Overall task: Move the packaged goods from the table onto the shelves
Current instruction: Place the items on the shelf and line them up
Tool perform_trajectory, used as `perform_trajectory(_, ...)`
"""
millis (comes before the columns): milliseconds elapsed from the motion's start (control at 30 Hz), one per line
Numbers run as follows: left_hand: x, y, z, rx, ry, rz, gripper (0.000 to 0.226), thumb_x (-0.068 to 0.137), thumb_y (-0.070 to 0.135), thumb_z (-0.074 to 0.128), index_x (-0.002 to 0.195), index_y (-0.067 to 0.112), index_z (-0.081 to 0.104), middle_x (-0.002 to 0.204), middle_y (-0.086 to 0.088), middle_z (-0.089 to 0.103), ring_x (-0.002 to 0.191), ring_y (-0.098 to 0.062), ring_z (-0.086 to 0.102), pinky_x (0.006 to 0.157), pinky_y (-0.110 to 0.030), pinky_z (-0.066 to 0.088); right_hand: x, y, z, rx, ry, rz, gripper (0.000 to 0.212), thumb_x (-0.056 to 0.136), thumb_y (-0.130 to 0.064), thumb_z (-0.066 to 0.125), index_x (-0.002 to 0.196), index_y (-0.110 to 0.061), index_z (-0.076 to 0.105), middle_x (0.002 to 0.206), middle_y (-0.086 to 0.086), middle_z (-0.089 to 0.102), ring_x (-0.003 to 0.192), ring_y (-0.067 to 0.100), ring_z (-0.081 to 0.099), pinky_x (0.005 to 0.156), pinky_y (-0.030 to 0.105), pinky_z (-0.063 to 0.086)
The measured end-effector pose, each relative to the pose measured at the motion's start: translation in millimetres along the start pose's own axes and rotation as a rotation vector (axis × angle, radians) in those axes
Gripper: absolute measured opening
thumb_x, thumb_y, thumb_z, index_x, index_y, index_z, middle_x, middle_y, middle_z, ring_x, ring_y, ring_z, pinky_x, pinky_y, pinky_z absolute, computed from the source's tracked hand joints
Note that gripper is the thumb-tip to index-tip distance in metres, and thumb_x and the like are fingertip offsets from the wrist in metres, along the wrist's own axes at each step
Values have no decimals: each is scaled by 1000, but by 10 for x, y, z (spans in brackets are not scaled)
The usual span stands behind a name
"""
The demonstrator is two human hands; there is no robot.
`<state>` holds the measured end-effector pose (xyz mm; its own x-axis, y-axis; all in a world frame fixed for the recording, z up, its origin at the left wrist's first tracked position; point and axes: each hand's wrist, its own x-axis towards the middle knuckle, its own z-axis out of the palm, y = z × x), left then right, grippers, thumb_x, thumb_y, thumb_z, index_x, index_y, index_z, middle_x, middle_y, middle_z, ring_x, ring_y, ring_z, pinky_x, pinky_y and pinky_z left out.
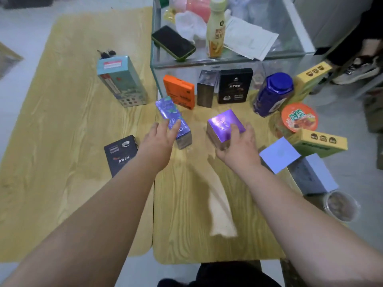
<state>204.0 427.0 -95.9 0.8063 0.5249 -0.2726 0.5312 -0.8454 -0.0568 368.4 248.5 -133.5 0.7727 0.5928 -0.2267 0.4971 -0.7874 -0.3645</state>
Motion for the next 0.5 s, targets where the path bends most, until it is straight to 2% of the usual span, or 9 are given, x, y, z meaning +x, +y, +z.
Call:
perform_trajectory(100,463,-17,-47,82,-58,0,103,90,1,56,159,31,-14,168,-7,-4,151,-37,12,110,-42,41,305,54,116,118,-33,136,102,73,-56,79,151,-23,22,160,19,5,149,34,17,110,42,37)
perform_trajectory(167,681,-57,-90,127,-108,-3,99,90,2,58,160,32,-6,168,-5,-6,152,-37,7,110,-44,39,413,91,222,178,-17,132,97,73,-53,81,146,-21,26,157,16,17,142,35,29,102,41,42)
perform_trajectory(233,832,-93,-104,157,-121,24,90,92,6,60,160,32,6,169,-3,-5,154,-37,0,116,-50,30,446,137,317,213,60,74,85,75,-47,80,140,-15,34,148,14,28,132,37,39,96,40,44)
perform_trajectory(300,893,-107,-80,188,-108,89,77,94,23,65,156,31,19,167,0,9,154,-35,-4,118,-60,20,402,174,383,258,108,24,77,76,-39,79,136,-11,39,143,15,31,127,40,40,97,41,43)
perform_trajectory(367,815,-105,-31,135,-142,113,74,90,48,67,151,31,28,160,2,26,155,-30,3,117,-66,13,301,208,440,293,133,-21,76,73,-34,81,135,-11,42,142,16,32,124,42,41,100,42,43)
perform_trajectory(400,717,-98,16,82,-151,104,75,87,56,65,149,32,31,155,2,33,152,-28,11,117,-67,14,225,233,475,306,146,-48,77,71,-33,81,134,-13,41,141,16,33,123,42,43,100,43,45)
perform_trajectory(500,242,-57,231,-92,-74,18,80,83,67,59,151,36,31,142,2,41,137,-28,30,105,-62,37,-117,296,568,340,158,-84,81,66,-34,82,131,-24,35,140,13,32,124,40,47,98,42,48)
